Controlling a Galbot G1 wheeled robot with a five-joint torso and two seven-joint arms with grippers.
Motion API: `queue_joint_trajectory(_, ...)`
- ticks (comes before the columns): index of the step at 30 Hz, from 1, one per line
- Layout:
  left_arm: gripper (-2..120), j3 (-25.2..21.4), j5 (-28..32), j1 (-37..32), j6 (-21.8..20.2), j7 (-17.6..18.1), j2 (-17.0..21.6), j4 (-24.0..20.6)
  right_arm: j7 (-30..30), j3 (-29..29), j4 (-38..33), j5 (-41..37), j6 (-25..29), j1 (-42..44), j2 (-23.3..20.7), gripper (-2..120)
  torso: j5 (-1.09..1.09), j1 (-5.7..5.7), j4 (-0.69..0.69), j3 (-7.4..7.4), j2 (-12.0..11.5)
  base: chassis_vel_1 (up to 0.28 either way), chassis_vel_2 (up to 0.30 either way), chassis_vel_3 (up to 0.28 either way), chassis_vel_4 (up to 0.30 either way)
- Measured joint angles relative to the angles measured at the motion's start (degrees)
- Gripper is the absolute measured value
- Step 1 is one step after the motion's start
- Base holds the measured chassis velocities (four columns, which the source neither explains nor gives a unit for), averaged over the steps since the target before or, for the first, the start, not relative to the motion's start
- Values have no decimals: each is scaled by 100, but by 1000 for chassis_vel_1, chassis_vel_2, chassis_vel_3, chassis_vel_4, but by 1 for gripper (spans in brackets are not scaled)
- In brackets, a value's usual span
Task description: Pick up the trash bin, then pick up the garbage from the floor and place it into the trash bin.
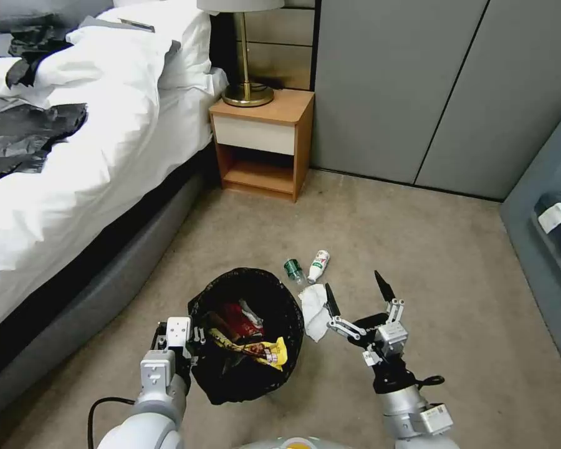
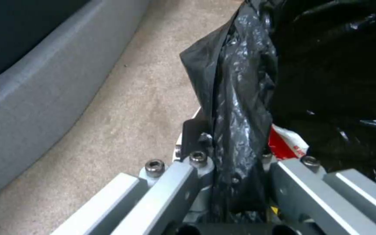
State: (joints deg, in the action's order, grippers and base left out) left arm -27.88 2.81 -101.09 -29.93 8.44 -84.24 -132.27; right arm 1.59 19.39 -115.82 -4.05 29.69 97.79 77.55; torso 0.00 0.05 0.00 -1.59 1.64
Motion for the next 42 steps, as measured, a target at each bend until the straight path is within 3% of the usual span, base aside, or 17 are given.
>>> queue_joint_trajectory(13, 1, -48, 66, 29, -21, 1, -1, -22, 39, 135, 65, -110, -26, -125, -64, 100, 0, 0, 0, 0, 0, -13, 9, 18, -15)
queue_joint_trajectory(27, 1, -113, 148, 76, -55, 32, 13, -107, 224, 149, 134, -233, 2, -201, -83, 100, -2, 2, -2, -2, 1, -169, 167, 165, -166)
queue_joint_trajectory(34, 1, -130, 154, 73, -66, 37, -4, -115, 464, 133, 321, -212, 261, -376, -85, 100, 0, 2, 0, 0, 1, -66, 81, 87, -54)
queue_joint_trajectory(42, 1, -122, 142, 52, -67, 40, -19, -114, 318, 108, 550, 46, 73, -529, -238, 100, 0, 0, 0, 0, 1, 0, 0, 0, 0)
